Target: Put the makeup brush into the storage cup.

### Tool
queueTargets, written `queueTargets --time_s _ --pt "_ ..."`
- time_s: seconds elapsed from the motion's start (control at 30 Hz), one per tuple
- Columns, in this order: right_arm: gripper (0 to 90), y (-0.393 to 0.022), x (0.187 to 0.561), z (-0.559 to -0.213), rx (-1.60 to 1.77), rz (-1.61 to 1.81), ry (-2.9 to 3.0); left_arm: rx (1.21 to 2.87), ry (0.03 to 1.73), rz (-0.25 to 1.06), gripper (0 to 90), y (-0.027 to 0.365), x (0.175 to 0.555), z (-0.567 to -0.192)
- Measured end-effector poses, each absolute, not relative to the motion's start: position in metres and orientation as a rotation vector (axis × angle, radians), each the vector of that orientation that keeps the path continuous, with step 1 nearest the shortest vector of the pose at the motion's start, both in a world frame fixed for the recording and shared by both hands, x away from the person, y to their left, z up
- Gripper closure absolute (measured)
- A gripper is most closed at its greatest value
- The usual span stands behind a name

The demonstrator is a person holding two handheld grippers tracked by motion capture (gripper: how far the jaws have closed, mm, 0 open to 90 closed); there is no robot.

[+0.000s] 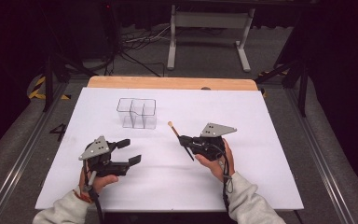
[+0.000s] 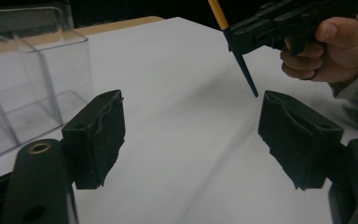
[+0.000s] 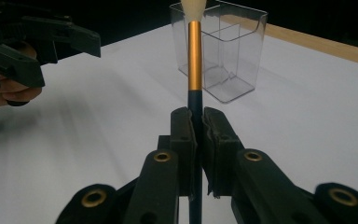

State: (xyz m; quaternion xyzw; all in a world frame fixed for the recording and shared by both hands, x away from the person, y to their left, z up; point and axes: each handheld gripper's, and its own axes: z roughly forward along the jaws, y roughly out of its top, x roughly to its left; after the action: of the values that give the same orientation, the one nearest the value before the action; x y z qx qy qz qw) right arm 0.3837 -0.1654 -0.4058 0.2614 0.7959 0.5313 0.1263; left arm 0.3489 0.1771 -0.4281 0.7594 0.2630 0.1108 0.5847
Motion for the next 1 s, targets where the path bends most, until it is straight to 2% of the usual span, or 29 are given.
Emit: queueTargets --time_s 0.53,0.77,0.87,1.0 --pt "83.9 -0.155 0.370 -0.406 0.652 1.677 2.283 1.681 0.518 0.159 49.4 0.119 0.367 -0.407" --pt "83.9 -0.152 0.368 -0.407 0.632 1.680 2.282 1.641 0.508 0.134 63.9 0.110 0.371 -0.407" --pt "83.9 -0.151 0.367 -0.407 0.626 1.678 2.278 1.633 0.500 0.131 73.4 0.105 0.371 -0.407" --pt "83.9 -0.150 0.366 -0.407 0.611 1.664 2.274 1.639 0.509 0.116 74.0 0.102 0.373 -0.409"
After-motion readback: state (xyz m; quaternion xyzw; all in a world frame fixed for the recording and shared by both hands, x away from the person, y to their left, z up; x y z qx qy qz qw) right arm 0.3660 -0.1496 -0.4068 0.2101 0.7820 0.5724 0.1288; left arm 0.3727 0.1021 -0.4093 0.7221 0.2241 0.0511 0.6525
